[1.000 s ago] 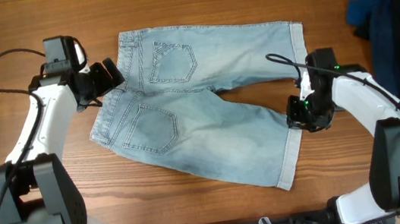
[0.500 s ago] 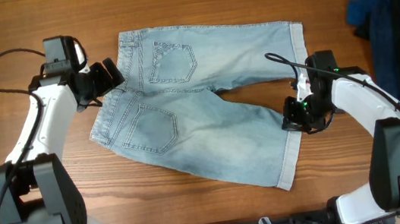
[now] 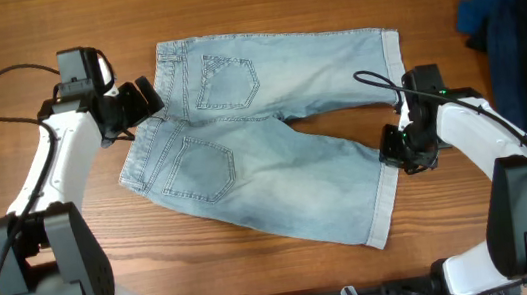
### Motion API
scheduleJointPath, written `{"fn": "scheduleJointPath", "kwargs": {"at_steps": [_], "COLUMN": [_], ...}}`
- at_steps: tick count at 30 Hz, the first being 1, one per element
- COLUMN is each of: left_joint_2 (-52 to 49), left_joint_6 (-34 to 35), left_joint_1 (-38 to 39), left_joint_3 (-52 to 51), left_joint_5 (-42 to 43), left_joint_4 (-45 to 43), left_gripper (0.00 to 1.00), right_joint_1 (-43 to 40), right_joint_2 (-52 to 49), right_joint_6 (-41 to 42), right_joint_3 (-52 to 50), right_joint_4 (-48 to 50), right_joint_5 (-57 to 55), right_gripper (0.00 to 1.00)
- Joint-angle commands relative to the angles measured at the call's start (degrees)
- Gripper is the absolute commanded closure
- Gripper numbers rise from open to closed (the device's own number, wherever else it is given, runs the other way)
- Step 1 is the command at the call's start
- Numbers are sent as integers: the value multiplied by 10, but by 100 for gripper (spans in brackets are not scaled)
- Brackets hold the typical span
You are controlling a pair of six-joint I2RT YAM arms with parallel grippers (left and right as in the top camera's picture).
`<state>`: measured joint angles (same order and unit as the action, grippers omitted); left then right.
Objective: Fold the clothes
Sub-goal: 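Grasp the lower leg hem with the right gripper and tug right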
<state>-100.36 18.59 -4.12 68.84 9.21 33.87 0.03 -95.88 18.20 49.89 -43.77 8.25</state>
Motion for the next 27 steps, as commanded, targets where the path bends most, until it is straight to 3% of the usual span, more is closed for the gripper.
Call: {"fn": "scheduleJointPath", "kwargs": {"at_steps": [1,5,9,20,27], "left_joint_2": [-7,-7,-7,-7,-7], "left_joint_6": [-3,-3,-3,-3,-3], "left_joint_1": [2,2,2,2,2], "left_joint_3": [-3,-3,-3,-3,-3], "left_joint_5": [-3,-3,-3,-3,-3], "left_joint_4": [0,0,0,0,0], "left_gripper": [0,0,0,0,0], "right_joint_1": [1,1,1,1,1], "right_joint_2": [-3,-3,-3,-3,-3], "right_joint_6": [12,-2,-3,0,1], "right_joint_3": [-5,-4,-4,-10,-72], "right_joint_4": [11,7,5,23,118], "right_joint_5": [27,129,158,65,32], "right_gripper": [96,96,96,96,96]}}
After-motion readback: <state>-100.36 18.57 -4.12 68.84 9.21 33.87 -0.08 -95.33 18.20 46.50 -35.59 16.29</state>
